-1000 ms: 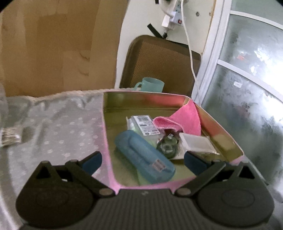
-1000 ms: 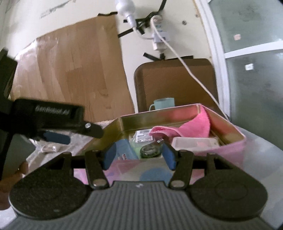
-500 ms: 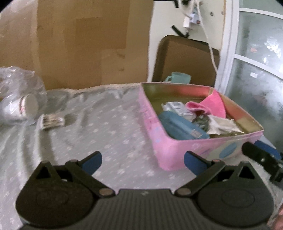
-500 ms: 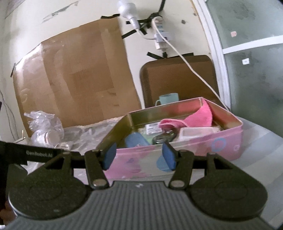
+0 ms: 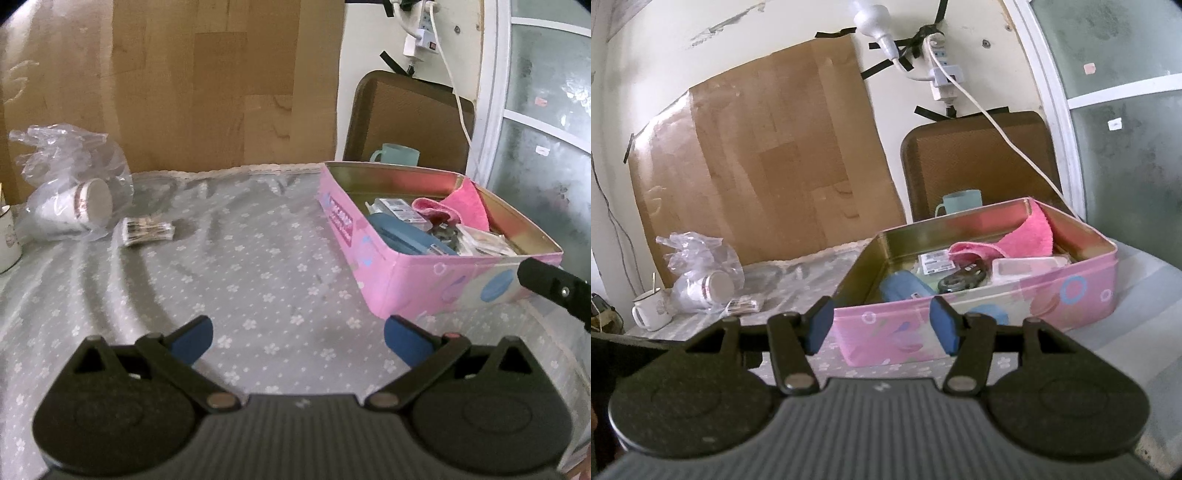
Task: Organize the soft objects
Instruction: 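Withdraw the right gripper from the tin toward the cotton swab bag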
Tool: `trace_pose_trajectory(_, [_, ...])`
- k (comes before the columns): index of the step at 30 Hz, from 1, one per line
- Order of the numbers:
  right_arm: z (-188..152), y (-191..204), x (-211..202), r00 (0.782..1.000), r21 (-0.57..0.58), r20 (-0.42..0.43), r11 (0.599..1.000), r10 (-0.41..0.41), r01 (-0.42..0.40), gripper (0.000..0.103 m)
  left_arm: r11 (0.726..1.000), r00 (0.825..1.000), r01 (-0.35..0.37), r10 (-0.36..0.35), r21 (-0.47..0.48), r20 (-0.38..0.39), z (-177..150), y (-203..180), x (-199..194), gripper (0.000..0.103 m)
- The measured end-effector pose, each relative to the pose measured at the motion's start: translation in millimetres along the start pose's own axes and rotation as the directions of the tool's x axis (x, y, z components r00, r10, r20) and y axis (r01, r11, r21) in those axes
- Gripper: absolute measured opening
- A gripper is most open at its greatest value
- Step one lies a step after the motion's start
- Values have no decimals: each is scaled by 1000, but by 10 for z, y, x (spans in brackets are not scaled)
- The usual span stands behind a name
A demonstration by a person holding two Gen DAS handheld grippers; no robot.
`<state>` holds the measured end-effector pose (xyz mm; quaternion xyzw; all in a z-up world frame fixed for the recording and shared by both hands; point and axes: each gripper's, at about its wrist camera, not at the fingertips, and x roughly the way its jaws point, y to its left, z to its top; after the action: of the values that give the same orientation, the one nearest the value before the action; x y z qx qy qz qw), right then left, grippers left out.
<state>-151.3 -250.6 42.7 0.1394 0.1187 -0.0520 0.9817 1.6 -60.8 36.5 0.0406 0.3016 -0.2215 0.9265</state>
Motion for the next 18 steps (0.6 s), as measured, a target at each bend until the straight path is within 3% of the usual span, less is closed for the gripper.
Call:
trace_pose_trajectory(13, [-65, 84, -42, 1000, 21, -5, 1000, 3, -3, 64, 998, 999, -42, 42, 39, 6, -107, -36, -128, 103])
trace_pose_trajectory(18, [-68, 85, -42, 1000, 32, -7, 999, 7, -6, 71, 998, 998, -66, 66, 21, 13, -124, 31, -136, 103])
